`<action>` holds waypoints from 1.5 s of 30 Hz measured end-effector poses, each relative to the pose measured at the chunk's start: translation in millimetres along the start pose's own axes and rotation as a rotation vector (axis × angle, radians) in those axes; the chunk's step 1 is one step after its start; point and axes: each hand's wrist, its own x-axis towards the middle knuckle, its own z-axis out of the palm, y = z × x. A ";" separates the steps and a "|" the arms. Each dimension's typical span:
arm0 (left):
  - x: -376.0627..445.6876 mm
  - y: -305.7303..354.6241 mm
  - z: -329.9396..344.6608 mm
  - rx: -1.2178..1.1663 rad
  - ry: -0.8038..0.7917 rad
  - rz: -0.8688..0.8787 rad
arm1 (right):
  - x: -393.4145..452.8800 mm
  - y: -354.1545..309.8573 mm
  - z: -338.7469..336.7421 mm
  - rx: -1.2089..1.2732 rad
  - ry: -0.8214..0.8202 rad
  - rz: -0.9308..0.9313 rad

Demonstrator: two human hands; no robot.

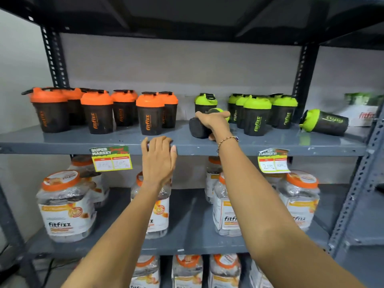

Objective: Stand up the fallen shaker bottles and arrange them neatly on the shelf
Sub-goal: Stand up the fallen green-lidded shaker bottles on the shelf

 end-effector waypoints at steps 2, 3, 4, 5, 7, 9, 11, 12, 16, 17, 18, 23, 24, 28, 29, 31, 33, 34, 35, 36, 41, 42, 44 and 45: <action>-0.4 0.7 1.2 0.029 -0.001 -0.004 | -2.4 -1.1 -14.8 -0.100 -0.082 -0.023; -0.8 2.0 2.1 0.035 0.000 -0.016 | -3.1 -0.9 -22.6 -0.166 -0.099 -0.065; -0.9 4.2 2.9 0.034 0.005 -0.033 | -3.0 0.3 -29.4 -0.230 -0.099 -0.118; -1.2 6.5 3.5 0.028 0.015 -0.052 | -4.1 2.2 -35.1 -0.283 -0.089 -0.173; -0.9 10.9 2.8 0.020 0.039 -0.075 | -5.5 7.9 -40.0 -0.361 -0.048 -0.290; 0.5 11.9 0.2 0.018 0.050 -0.072 | -6.2 12.9 -41.5 -0.410 -0.052 -0.382; 0.7 10.5 -1.6 0.013 0.041 -0.056 | -1.9 15.2 -43.6 -0.416 -0.126 -0.415; 0.3 9.8 -1.8 0.012 0.039 -0.048 | 0.9 15.1 -46.3 -0.416 -0.172 -0.417; -1.8 6.5 -2.1 -0.010 0.028 -0.029 | 7.4 6.6 -59.7 -0.439 -0.297 -0.388; -2.2 4.5 -2.0 -0.012 0.025 -0.018 | 7.5 4.0 -61.7 -0.449 -0.340 -0.369; -2.4 2.3 -1.8 -0.011 0.026 -0.003 | 7.3 1.8 -62.0 -0.467 -0.384 -0.349; -2.9 -3.1 -2.4 0.015 0.046 0.056 | 5.9 -5.2 -52.1 -0.403 -0.543 -0.232; -3.5 -3.1 -2.1 0.020 0.048 0.058 | 5.6 -4.6 -50.8 -0.326 -0.559 -0.206; -3.8 -3.8 -0.5 0.006 0.076 0.056 | 12.4 13.1 -50.2 0.017 -0.553 -0.086; -4.0 -4.1 -0.2 0.005 0.074 0.057 | 15.1 20.5 -50.4 0.136 -0.558 -0.057; -3.8 -5.2 0.4 0.008 0.065 0.060 | 19.0 34.8 -50.7 0.399 -0.566 -0.028; -3.8 -6.5 2.1 0.012 0.052 0.057 | 23.1 44.5 -49.6 0.531 -0.526 -0.024; -4.1 -6.8 3.2 0.012 0.049 0.055 | 24.5 45.2 -48.9 0.501 -0.467 -0.033; -4.0 -7.1 4.3 0.008 0.050 0.052 | 25.8 44.6 -48.2 0.438 -0.396 -0.047; -3.7 -7.4 5.1 0.003 0.054 0.050 | 29.0 44.3 -46.6 0.365 -0.322 -0.061; -3.1 -8.6 8.3 -0.007 0.068 0.050 | 48.8 47.1 -36.2 0.191 -0.169 -0.065; -3.1 -9.1 9.2 -0.006 0.065 0.048 | 50.7 47.4 -32.8 0.159 -0.157 -0.071; -3.6 -9.8 11.8 -0.004 0.062 0.041 | 49.1 47.3 -28.3 0.081 -0.123 -0.095; -3.7 -9.8 12.8 -0.003 0.061 0.036 | 47.6 46.5 -27.9 0.051 -0.112 -0.104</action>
